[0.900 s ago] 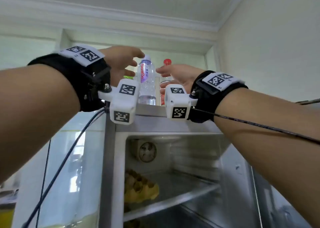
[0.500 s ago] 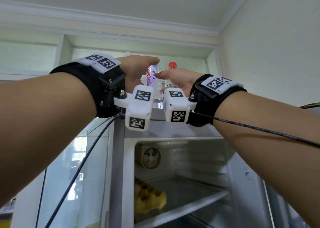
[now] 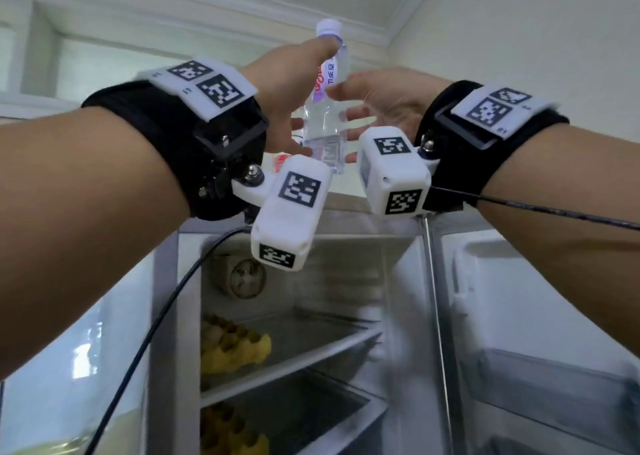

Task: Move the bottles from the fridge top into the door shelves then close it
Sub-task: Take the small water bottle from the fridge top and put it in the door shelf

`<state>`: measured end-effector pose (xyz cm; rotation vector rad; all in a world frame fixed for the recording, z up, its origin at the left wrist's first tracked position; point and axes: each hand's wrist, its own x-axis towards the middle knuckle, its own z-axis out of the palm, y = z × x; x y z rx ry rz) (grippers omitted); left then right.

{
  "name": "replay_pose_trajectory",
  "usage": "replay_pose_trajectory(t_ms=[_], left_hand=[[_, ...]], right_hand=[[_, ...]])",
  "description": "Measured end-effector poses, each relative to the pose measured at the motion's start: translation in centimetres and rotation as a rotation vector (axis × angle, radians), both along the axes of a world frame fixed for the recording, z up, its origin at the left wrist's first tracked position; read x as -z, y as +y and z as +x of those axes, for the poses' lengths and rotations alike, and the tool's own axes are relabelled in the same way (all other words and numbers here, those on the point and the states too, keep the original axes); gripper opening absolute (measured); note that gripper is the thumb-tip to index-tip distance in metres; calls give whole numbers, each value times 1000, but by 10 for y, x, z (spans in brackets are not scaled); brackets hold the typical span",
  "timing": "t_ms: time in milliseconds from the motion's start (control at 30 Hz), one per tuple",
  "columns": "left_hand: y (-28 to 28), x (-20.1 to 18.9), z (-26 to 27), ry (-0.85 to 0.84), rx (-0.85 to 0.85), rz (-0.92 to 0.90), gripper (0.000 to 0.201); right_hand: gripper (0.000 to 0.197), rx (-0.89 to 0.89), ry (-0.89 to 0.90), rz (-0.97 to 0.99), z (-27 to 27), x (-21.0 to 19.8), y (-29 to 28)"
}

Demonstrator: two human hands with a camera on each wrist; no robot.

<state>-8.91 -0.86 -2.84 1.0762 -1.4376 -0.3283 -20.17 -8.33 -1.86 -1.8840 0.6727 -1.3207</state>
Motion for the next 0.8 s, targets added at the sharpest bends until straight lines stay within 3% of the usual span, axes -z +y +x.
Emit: replay_pose_trajectory(t_ms=[200, 433, 500, 600, 666, 800], left_hand=[[-15, 41, -60, -23, 166, 54, 64], [-40, 101, -116, -6, 306, 192, 23], [-55, 120, -128, 1, 351, 215, 22], [-78, 144, -136, -22, 367, 218, 44], [-91, 161, -140, -48, 365, 236, 46], [-112, 194, -142, -129, 342, 272, 43]], right_hand=[[39, 128, 17, 92, -68, 42, 12], [12, 305, 81, 158, -121, 102, -11], [19, 365, 81, 156, -135, 120, -20], [45, 435, 99, 169, -150, 145, -35], [59, 474, 117, 189, -157, 161, -44], [65, 566, 133, 190, -164, 192, -60]])
